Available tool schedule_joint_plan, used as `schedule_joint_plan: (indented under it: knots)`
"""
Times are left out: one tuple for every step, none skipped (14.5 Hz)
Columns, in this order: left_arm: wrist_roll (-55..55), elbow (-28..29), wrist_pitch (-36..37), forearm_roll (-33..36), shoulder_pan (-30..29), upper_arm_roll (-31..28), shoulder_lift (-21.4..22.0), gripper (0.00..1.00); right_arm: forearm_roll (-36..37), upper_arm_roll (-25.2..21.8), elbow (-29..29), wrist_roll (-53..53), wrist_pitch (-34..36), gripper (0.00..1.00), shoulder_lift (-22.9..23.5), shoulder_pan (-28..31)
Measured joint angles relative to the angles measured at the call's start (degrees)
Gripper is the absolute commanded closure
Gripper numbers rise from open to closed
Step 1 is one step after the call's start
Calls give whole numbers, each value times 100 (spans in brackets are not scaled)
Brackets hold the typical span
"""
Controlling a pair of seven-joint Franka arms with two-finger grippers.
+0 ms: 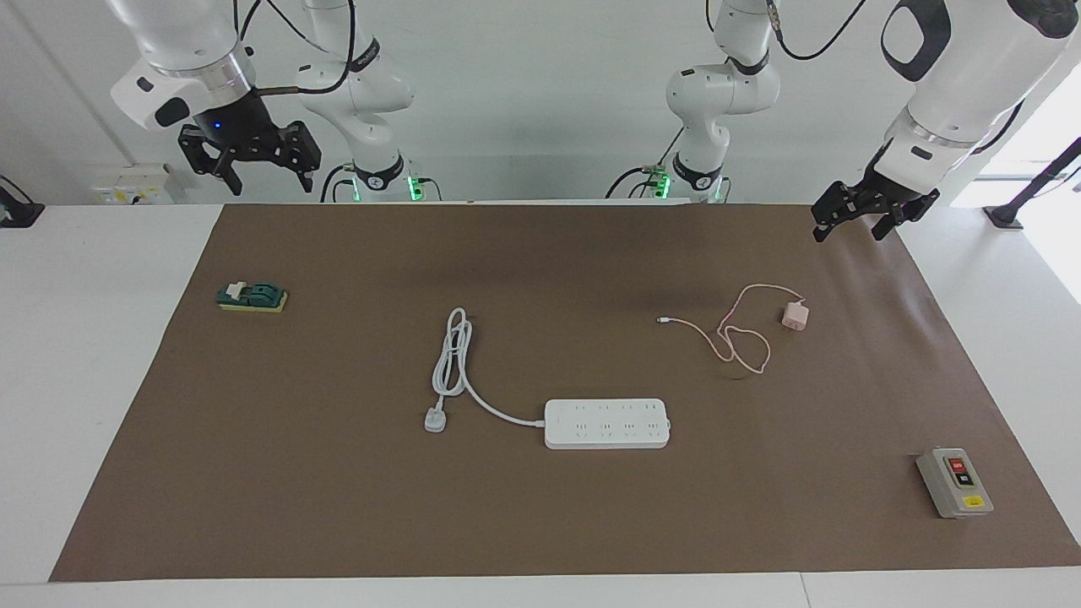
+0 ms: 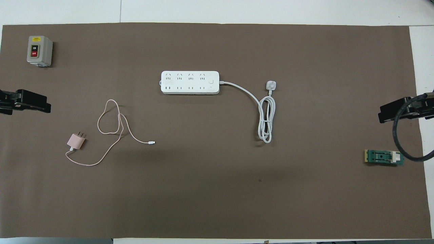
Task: Unplug charger and place it aside
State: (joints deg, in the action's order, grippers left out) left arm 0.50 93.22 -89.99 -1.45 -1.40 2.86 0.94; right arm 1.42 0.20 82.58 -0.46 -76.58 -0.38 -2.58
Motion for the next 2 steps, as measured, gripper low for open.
schedule_joint_plan:
  knots:
    - [0,0,0,0,2,0,0,0,0,0,0,0,0,0,0,0]
    - [1,0,0,2,4,0,0,0,0,0,0,0,0,0,0,0]
